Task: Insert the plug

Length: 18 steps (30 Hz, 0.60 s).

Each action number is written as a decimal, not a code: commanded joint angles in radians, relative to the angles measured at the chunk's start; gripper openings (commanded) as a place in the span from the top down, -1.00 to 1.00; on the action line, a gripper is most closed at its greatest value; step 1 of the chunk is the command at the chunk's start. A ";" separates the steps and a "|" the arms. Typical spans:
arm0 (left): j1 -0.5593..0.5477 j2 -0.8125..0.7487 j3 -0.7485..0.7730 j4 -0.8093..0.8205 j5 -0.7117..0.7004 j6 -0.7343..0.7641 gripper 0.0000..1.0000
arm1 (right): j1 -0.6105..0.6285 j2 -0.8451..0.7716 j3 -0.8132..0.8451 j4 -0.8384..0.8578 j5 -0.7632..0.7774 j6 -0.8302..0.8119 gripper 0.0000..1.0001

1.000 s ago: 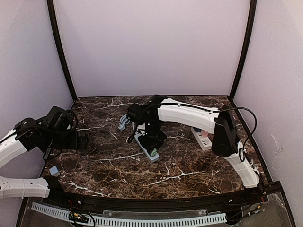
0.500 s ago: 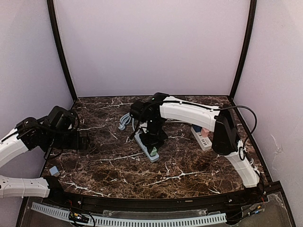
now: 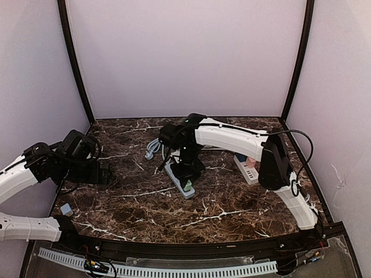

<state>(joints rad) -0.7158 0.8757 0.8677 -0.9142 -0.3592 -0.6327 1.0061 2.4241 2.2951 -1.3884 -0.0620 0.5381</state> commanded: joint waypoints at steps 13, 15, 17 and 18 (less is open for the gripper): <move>0.004 0.014 -0.002 0.025 -0.001 0.016 -0.97 | 0.047 0.163 -0.046 0.017 0.148 -0.141 1.00; 0.004 0.022 0.007 0.018 -0.001 0.019 -0.97 | 0.033 0.138 -0.041 0.016 0.128 -0.103 1.00; 0.005 0.030 0.015 0.016 0.000 0.019 -0.97 | 0.016 0.092 -0.070 0.016 0.112 -0.068 1.00; 0.004 0.034 0.019 0.017 0.000 0.019 -0.97 | 0.007 0.065 -0.098 0.017 0.102 -0.059 1.00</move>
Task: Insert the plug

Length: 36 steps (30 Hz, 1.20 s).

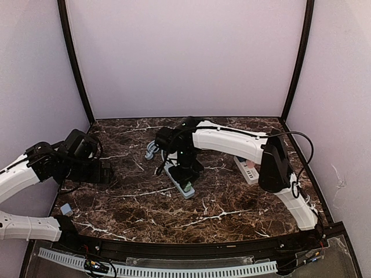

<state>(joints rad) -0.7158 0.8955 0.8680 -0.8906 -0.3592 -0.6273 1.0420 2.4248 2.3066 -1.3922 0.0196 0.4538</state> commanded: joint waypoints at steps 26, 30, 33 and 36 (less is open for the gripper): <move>0.004 0.053 0.005 0.059 0.020 -0.052 -0.95 | -0.060 -0.296 -0.696 0.104 0.008 -0.019 1.00; 0.004 0.045 -0.001 0.050 0.016 -0.053 -0.95 | -0.061 -0.248 -0.660 0.103 0.009 -0.010 1.00; 0.004 0.041 -0.001 0.044 0.017 -0.050 -0.95 | -0.061 -0.216 -0.652 0.105 0.014 0.002 1.00; 0.004 0.040 0.001 0.038 0.015 -0.046 -0.95 | -0.060 -0.206 -0.682 0.126 0.009 0.016 1.00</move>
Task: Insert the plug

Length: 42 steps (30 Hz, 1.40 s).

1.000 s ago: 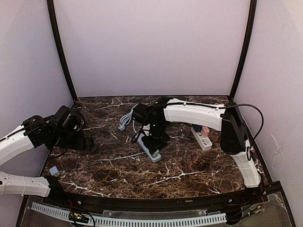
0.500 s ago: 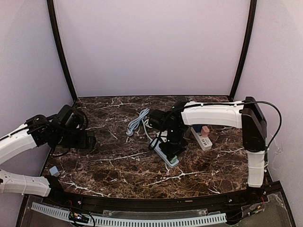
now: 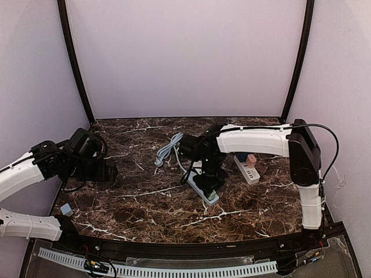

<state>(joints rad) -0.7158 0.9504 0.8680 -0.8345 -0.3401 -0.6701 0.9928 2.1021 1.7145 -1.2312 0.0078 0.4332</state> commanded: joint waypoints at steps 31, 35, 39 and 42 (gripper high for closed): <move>0.008 0.002 0.147 -0.314 -0.150 -0.182 -0.97 | -0.003 -0.069 -0.001 -0.062 0.103 0.075 0.03; 0.010 0.001 0.163 -0.396 -0.164 -0.260 -0.98 | -0.004 -0.114 0.028 -0.067 0.101 0.058 -0.30; 0.023 0.018 0.180 -0.488 -0.159 -0.349 -0.97 | -0.008 -0.146 0.053 -0.060 0.102 0.040 -0.58; 0.052 0.031 0.180 -0.541 -0.124 -0.390 -0.97 | -0.008 -0.164 0.061 -0.050 0.100 0.031 -0.77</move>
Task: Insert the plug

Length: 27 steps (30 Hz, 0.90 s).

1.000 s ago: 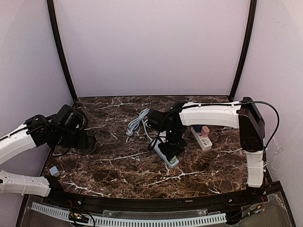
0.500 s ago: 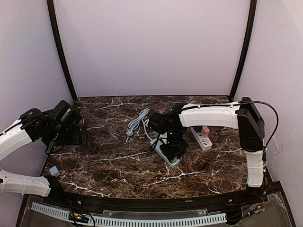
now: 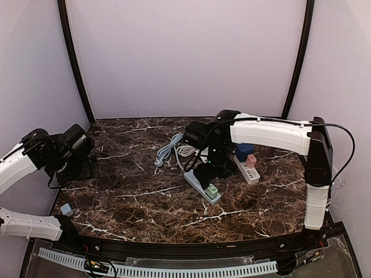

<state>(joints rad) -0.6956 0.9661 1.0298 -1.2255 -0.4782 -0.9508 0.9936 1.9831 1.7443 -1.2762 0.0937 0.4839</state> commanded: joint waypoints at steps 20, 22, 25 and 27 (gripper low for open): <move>0.477 0.262 0.069 -0.232 0.208 -0.017 -0.97 | -0.036 -0.116 0.028 0.071 -0.059 -0.068 -0.97; 0.485 0.301 0.063 -0.212 0.202 -0.017 -0.98 | -0.042 -0.101 0.065 0.059 -0.068 -0.077 -0.97; 0.489 0.332 0.037 -0.187 0.187 -0.042 -0.97 | -0.045 -0.065 0.127 0.014 -0.077 -0.095 -0.97; 0.499 0.325 0.005 -0.151 0.185 -0.062 -0.97 | -0.046 -0.042 0.161 -0.019 -0.078 -0.111 -0.97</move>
<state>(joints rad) -0.2119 1.2999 1.0775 -1.3972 -0.2729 -0.9829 0.9550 1.8942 1.8408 -1.2381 0.0338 0.4129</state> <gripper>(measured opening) 0.987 0.986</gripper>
